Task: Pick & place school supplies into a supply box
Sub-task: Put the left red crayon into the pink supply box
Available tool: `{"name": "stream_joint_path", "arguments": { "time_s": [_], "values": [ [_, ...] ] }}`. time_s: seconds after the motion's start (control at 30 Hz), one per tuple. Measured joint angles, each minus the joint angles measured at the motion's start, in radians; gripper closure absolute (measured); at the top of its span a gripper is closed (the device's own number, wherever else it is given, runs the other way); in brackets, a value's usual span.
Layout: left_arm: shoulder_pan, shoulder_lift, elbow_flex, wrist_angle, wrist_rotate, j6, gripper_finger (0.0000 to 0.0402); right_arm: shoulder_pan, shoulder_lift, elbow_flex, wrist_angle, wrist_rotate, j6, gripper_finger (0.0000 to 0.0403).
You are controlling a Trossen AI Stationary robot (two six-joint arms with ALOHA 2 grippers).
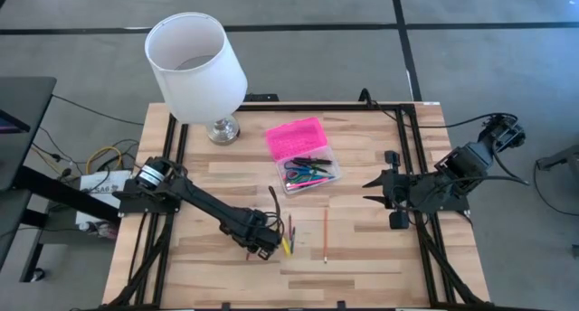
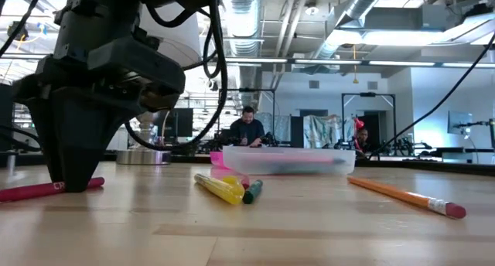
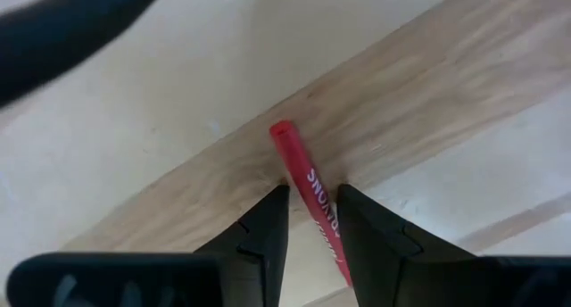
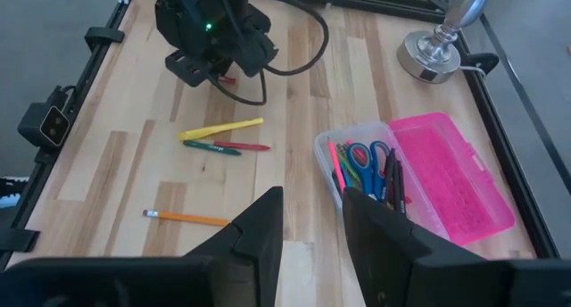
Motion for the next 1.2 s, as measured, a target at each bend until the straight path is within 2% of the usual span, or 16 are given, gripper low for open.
{"name": "stream_joint_path", "arguments": {
  "time_s": [0.17, 0.37, 0.7, 0.97, 1.2],
  "values": [
    [-0.019, -0.001, 0.000, 0.018, -0.037, -0.063, 0.0308, 0.000, 0.000, 0.000, 0.000, 0.000, 0.000, 0.0292],
    [-0.031, -0.002, -0.004, 0.034, -0.066, -0.068, 0.0308, 0.000, 0.000, 0.000, 0.000, 0.000, -0.007, 0.0292],
    [-0.031, -0.001, -0.008, 0.045, -0.067, 0.270, 0.0308, 0.000, 0.000, 0.000, 0.000, 0.000, -0.010, 0.0292],
    [-0.029, -0.001, -0.009, 0.041, -0.059, 0.328, 0.0308, 0.000, 0.002, 0.000, 0.000, 0.000, -0.009, 0.0292],
    [-0.031, -0.001, -0.009, 0.045, -0.056, 0.443, 0.0308, -0.002, 0.002, 0.000, 0.000, 0.001, -0.010, 0.0292]
  ]
}}
